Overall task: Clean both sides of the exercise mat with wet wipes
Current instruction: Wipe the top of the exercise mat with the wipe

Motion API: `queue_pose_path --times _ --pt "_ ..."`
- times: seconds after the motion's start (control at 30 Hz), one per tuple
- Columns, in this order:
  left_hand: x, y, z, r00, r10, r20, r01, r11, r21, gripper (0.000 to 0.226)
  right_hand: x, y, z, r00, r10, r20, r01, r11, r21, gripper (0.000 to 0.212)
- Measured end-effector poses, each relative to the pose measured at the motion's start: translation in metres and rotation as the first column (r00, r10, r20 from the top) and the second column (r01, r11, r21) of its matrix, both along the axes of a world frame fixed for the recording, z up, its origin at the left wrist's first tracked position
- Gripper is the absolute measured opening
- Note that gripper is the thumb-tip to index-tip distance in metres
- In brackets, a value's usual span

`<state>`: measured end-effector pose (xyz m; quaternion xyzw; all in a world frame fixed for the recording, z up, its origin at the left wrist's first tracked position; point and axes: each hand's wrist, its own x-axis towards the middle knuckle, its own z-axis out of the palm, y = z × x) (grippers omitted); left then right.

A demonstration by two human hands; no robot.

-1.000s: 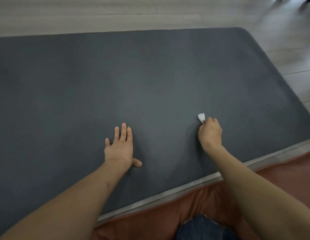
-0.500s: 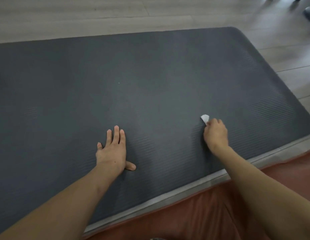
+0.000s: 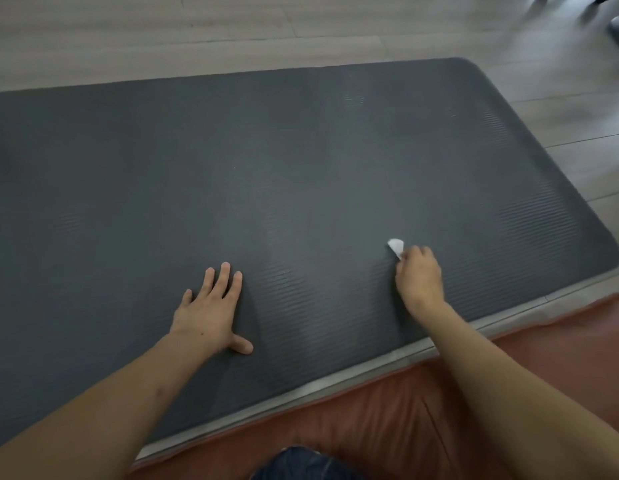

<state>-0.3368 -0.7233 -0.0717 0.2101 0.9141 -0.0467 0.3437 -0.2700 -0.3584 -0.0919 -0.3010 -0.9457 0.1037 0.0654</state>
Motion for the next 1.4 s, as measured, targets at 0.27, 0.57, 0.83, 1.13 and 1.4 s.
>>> queue_pose_path --times 0.27,0.57,0.83,1.13,1.4 --pt "0.000 0.007 -0.001 0.999 0.042 0.011 -0.041 0.998 -0.036 0.145 0.029 -0.182 -0.027 0.761 0.648 -0.038 -0.645 0.749 -0.149 0.010" --pt "0.002 0.012 -0.004 0.997 0.069 0.034 -0.067 0.996 -0.050 0.145 -0.027 -0.035 -0.012 0.972 -0.200 -0.122 0.190 0.978 -0.090 0.015" --pt "0.002 0.008 -0.005 0.998 0.066 0.025 -0.065 0.997 -0.037 0.145 -0.039 -0.109 -0.019 0.721 0.686 -0.095 -0.688 0.725 0.016 0.010" --pt "0.002 0.010 -0.005 0.996 0.078 0.037 -0.077 0.996 -0.041 0.146 -0.049 -0.099 -0.014 0.984 -0.007 -0.180 -0.030 0.980 -0.199 0.014" --pt "0.002 0.006 -0.006 0.996 0.083 0.032 -0.082 0.996 -0.028 0.146 -0.050 -0.083 -0.028 0.832 0.533 -0.154 -0.540 0.841 -0.002 0.010"
